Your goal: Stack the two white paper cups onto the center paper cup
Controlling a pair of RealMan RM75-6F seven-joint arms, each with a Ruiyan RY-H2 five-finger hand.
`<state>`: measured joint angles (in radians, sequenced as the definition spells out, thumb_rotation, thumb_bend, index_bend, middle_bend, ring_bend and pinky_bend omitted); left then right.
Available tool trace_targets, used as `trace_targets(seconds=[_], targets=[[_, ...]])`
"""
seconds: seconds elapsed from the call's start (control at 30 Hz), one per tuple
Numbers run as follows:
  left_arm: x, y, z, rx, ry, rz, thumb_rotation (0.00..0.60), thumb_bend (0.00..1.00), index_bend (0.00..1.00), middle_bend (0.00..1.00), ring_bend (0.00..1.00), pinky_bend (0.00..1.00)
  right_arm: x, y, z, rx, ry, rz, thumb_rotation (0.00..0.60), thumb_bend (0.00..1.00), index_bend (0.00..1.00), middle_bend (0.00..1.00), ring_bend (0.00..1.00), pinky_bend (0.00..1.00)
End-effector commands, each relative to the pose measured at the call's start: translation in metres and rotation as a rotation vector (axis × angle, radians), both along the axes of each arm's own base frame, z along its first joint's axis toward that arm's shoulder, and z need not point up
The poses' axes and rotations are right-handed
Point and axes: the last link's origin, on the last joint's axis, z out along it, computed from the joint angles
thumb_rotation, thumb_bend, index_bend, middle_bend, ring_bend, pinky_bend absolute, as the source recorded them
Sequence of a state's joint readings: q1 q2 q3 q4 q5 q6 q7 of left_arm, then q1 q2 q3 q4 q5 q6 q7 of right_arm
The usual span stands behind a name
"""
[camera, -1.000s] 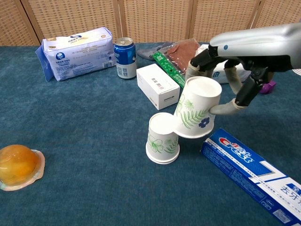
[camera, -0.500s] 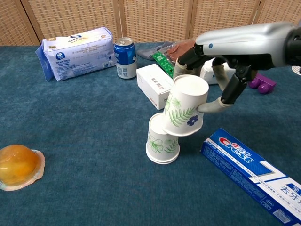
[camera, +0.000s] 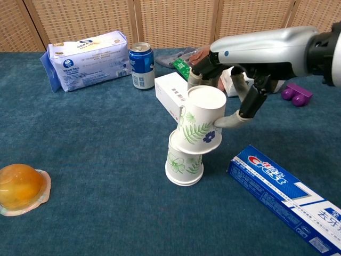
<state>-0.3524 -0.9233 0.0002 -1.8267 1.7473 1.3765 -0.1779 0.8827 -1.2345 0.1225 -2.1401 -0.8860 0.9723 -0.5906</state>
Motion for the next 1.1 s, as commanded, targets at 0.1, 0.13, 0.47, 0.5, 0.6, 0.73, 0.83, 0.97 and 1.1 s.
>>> trace_targets(seconds=[0.1, 0.13, 0.47, 0.5, 0.6, 0.73, 0.83, 0.97, 1.1], targets=[[-0.001, 0.000, 0.001, 0.003, -0.002, 0.001, 0.600, 0.38, 0.00, 0.00, 0.00, 0.09, 0.003, -0.002, -0.003, 0.002, 0.000, 0.004, 0.600, 0.34, 0.33, 0.43, 0.30, 0.59], [-0.001, 0.000, 0.001, 0.004, -0.002, 0.001, 0.600, 0.38, 0.00, 0.00, 0.00, 0.09, 0.004, -0.002, -0.004, 0.002, 0.001, 0.005, 0.600, 0.34, 0.33, 0.43, 0.30, 0.59], [-0.005, 0.000, 0.002, 0.004, -0.007, 0.009, 0.600, 0.38, 0.00, 0.00, 0.00, 0.09, 0.008, -0.004, -0.012, 0.012, 0.018, 0.015, 0.600, 0.34, 0.33, 0.43, 0.30, 0.59], [-0.006, 0.000, 0.002, 0.004, -0.007, 0.010, 0.600, 0.38, 0.00, 0.00, 0.00, 0.09, 0.008, -0.004, -0.012, 0.011, 0.019, 0.014, 0.600, 0.34, 0.33, 0.43, 0.30, 0.59], [-0.006, 0.000, 0.002, 0.006, -0.010, 0.010, 0.600, 0.38, 0.00, 0.00, 0.00, 0.09, 0.006, -0.005, -0.013, 0.013, 0.028, 0.009, 0.600, 0.34, 0.31, 0.42, 0.29, 0.59], [-0.006, 0.000, 0.003, 0.010, -0.015, 0.007, 0.600, 0.38, 0.00, 0.00, 0.00, 0.09, 0.005, -0.004, -0.014, 0.017, 0.042, 0.012, 0.600, 0.34, 0.24, 0.36, 0.24, 0.57], [-0.006, 0.000, 0.003, 0.007, -0.016, 0.005, 0.600, 0.38, 0.00, 0.00, 0.00, 0.09, 0.005, -0.004, -0.014, 0.020, 0.065, 0.019, 0.600, 0.34, 0.16, 0.28, 0.18, 0.53], [-0.006, 0.000, 0.003, 0.005, -0.016, 0.004, 0.600, 0.38, 0.00, 0.00, 0.00, 0.09, 0.003, -0.004, -0.013, 0.020, 0.091, 0.021, 0.600, 0.36, 0.12, 0.26, 0.15, 0.51], [-0.006, 0.000, 0.003, 0.006, -0.016, 0.006, 0.600, 0.38, 0.00, 0.00, 0.00, 0.09, -0.002, -0.004, -0.011, 0.013, 0.121, 0.013, 0.600, 0.38, 0.10, 0.24, 0.12, 0.51]])
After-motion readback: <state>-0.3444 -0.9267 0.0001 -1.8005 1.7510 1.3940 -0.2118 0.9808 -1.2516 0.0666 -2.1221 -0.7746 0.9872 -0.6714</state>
